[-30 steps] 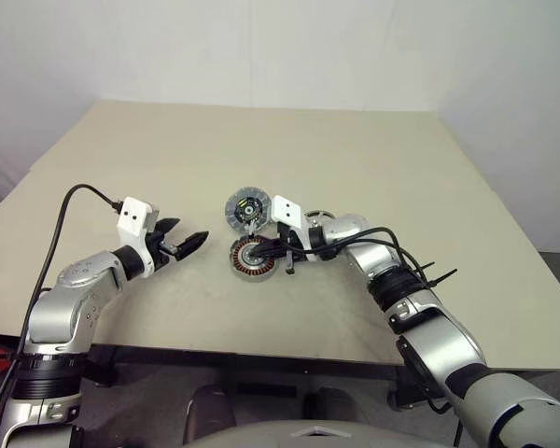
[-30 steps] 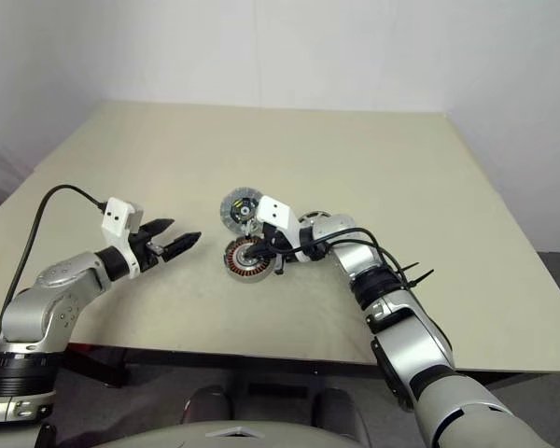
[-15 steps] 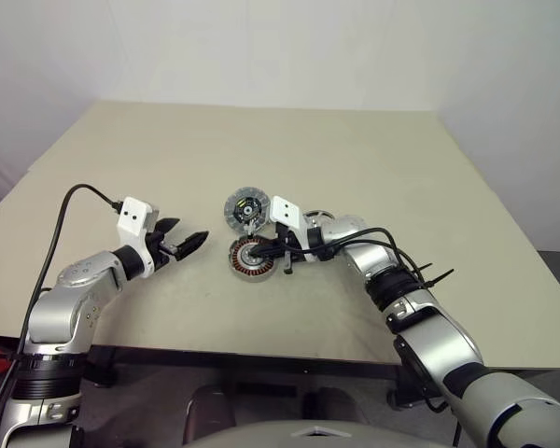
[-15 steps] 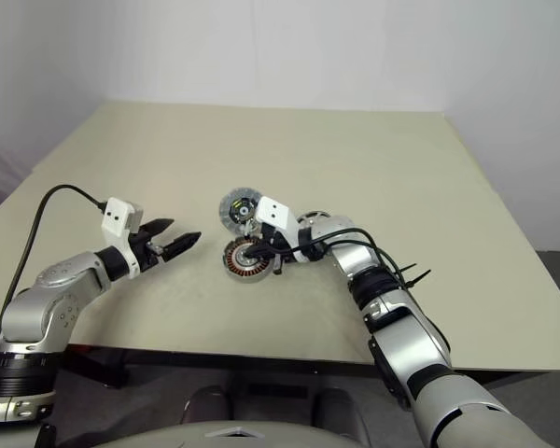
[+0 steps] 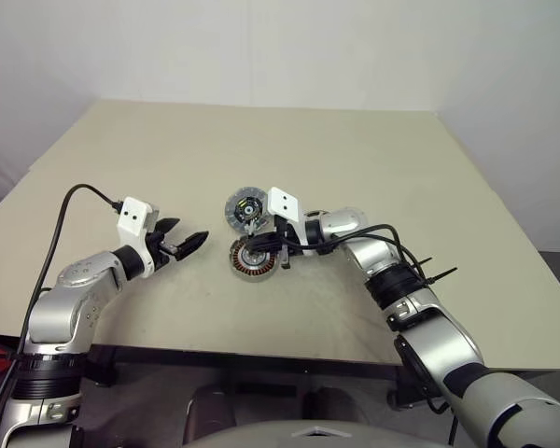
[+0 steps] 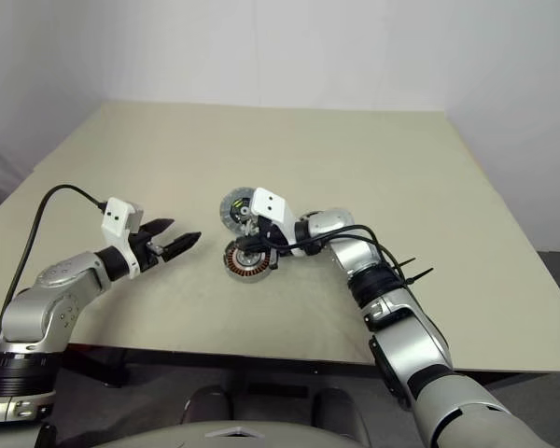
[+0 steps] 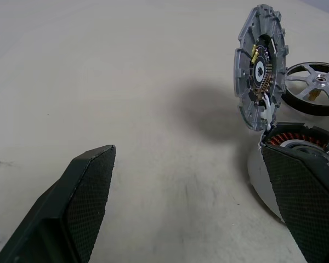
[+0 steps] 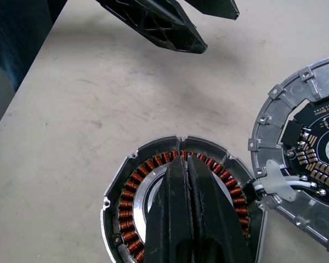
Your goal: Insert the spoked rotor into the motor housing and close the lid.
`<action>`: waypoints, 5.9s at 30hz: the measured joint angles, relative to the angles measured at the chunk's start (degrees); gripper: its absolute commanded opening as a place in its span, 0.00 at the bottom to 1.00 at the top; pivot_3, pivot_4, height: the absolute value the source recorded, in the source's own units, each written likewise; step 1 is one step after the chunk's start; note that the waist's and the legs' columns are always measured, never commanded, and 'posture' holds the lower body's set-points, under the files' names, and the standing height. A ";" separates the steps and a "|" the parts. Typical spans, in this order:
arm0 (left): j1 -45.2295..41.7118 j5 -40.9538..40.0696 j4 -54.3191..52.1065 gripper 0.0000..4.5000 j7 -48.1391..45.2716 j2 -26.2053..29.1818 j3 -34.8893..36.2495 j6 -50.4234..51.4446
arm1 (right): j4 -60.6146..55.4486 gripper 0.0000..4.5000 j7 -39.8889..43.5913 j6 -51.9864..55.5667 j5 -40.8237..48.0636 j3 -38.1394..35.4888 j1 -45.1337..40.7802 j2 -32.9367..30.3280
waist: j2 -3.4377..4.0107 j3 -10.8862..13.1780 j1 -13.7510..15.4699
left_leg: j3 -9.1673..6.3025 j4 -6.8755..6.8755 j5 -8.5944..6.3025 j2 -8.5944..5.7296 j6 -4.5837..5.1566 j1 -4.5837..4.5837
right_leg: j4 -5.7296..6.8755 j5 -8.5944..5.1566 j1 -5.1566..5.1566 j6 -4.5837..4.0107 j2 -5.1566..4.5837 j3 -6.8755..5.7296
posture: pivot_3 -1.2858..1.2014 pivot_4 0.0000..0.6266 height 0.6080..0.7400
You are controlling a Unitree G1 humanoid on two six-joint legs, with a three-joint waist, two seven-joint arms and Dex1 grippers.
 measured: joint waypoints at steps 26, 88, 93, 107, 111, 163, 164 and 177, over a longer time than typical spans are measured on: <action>0.01 0.08 0.06 1.00 0.10 0.16 0.00 -0.49 | -3.52 0.01 -1.21 5.11 3.55 -5.05 -0.03 -3.16 | 0.03 0.02 0.06 | -0.01 0.00 0.01 0.00 -0.01 0.00 | 0.01 0.00 0.01 0.00 0.00 0.00 | 0.52 0.00 1.00; 1.77 0.50 0.67 1.00 -0.07 -0.23 -0.60 -1.57 | 10.08 0.42 -19.85 63.59 24.93 -34.67 -0.48 -14.37 | 0.48 0.20 1.84 | 0.01 0.10 0.03 -0.02 -0.03 -0.04 | 0.05 0.00 0.00 -0.02 -0.03 -0.02 | 0.52 0.00 1.00; 1.75 0.89 0.67 1.00 -0.08 -0.09 -0.60 -1.73 | 10.13 0.27 -22.06 63.28 25.89 -36.47 -0.39 -13.47 | 0.48 0.20 1.84 | 0.01 0.10 0.04 -0.02 -0.05 -0.04 | 0.04 0.00 0.00 -0.01 -0.03 -0.02 | 0.52 0.00 1.00; 1.57 1.10 0.73 1.00 -0.45 0.27 -0.57 -1.77 | 11.06 0.07 -26.08 69.11 32.88 -45.11 -2.78 -11.15 | 0.53 0.23 1.83 | 0.01 0.06 0.05 -0.02 -0.07 -0.04 | 0.04 0.00 -0.01 -0.01 -0.02 -0.02 | 0.52 0.00 1.00; 1.36 1.24 0.82 1.00 -0.57 0.34 -0.58 -1.80 | 3.39 0.07 -22.01 76.61 38.93 -44.33 -2.86 -11.18 | 0.53 0.23 1.95 | 0.00 0.02 0.04 -0.01 -0.07 -0.04 | -0.03 0.00 0.00 -0.01 -0.02 -0.03 | 0.52 0.00 1.00; 4.76 0.90 -3.53 1.00 1.15 2.03 3.07 -0.37 | 2.61 0.07 -21.57 71.42 36.18 -28.84 3.42 -0.71 | 0.50 0.21 1.82 | -0.01 -0.01 0.09 0.00 -0.16 0.00 | 0.01 0.00 0.03 0.00 -0.03 -0.05 | 0.52 0.00 1.00; 4.66 0.91 -3.51 1.00 1.15 2.03 3.07 -0.37 | 2.35 0.07 -21.82 71.58 36.21 -28.95 3.53 -0.65 | 0.50 0.21 1.80 | -0.01 -0.01 0.09 0.00 -0.16 0.00 | 0.02 0.00 0.03 0.00 -0.03 -0.04 | 0.52 0.00 1.00; 4.08 0.97 -3.21 1.00 1.18 2.01 3.02 -0.48 | 1.97 0.51 -21.68 70.68 36.75 -29.30 3.17 -0.23 | 0.50 0.19 1.75 | -0.01 -0.01 0.11 0.00 -0.19 0.12 | 0.06 0.00 0.15 0.00 -0.02 -0.03 | 0.52 0.00 1.00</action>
